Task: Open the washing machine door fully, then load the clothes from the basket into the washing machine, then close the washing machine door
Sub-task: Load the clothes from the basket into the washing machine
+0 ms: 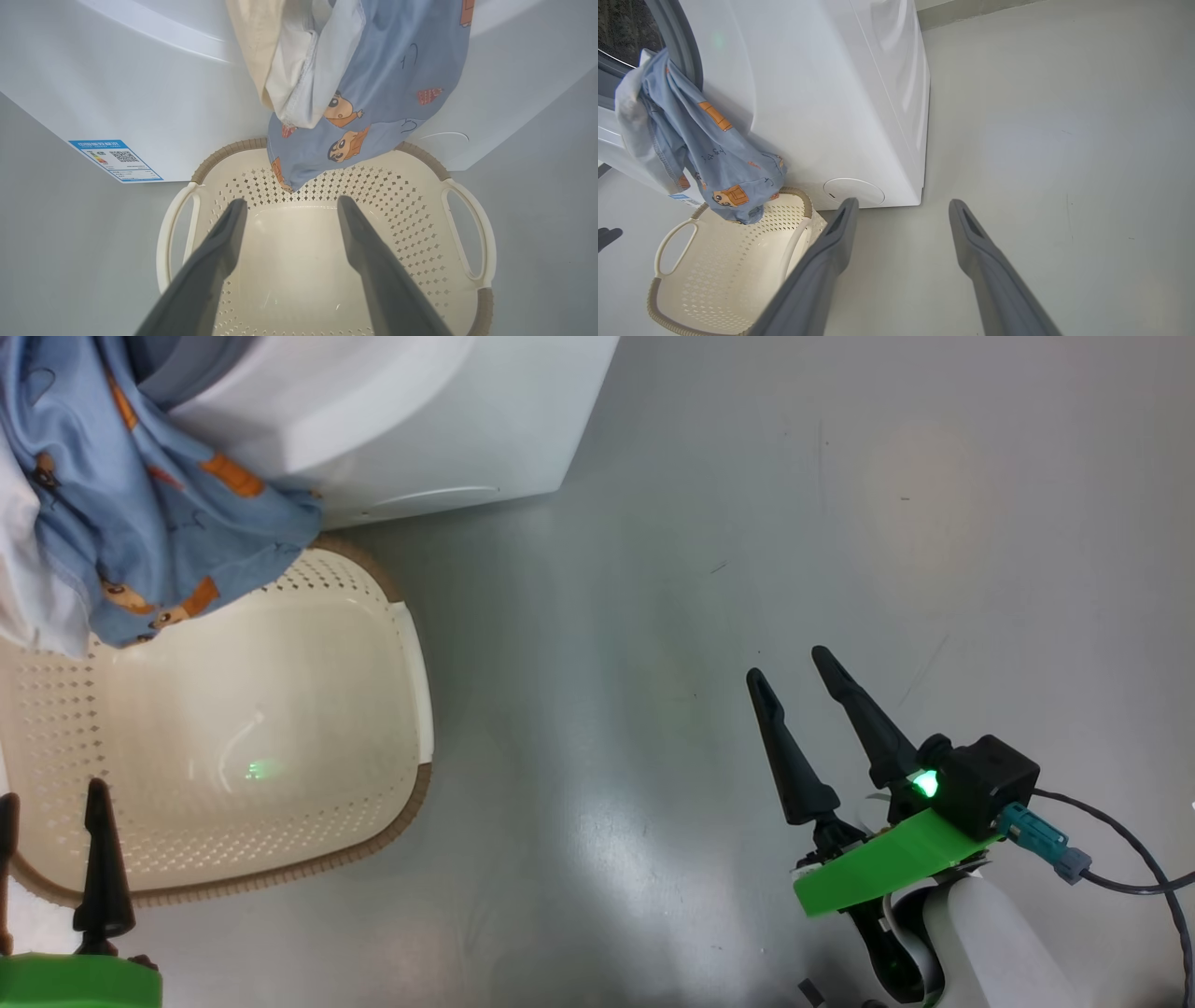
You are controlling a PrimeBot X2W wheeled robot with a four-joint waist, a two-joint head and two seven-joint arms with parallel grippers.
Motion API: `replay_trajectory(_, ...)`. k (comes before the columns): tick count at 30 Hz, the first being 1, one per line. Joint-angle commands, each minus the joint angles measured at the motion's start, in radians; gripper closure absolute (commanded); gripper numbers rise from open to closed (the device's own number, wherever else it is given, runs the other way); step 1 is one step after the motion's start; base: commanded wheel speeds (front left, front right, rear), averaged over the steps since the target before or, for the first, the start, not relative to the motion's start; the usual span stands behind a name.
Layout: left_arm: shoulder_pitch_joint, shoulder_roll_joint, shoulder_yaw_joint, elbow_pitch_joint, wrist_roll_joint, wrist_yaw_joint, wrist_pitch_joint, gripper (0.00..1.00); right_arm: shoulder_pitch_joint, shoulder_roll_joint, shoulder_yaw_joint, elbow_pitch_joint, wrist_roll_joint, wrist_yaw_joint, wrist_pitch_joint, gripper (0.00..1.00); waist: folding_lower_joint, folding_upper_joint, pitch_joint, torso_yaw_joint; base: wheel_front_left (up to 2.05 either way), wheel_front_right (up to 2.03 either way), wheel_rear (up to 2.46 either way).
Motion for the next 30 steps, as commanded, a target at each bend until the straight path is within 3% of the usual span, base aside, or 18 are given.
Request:
replay_trajectory(1, 0.028, 0.01, 0.039, -0.011, 0.015, -0.006, -0.005, 0.0, 0.02, 0.002, 0.025, -0.015, -0.003, 0.002, -0.005, 0.0, 0.0, -0.0001, -0.002, 0.0, 0.0, 0.0, 0.0)
replay_trajectory(17, 0.015, 0.002, 0.04, -0.011, 0.031, -0.014, -0.005, 0.0, 0.024, 0.002, 0.025, -0.013, -0.001, 0.002, -0.005, 0.0, 0.0, -0.0001, -0.013, -0.002, 0.0, 0.0, 0.0)
replay_trajectory(30, -0.151, 0.03, 0.009, 0.001, 0.03, -0.021, -0.005, 0.0, 0.023, 0.002, 0.031, -0.017, 0.005, 0.002, -0.005, 0.0, 0.0, -0.0001, -0.01, -0.02, 0.0, 0.0, 0.0)
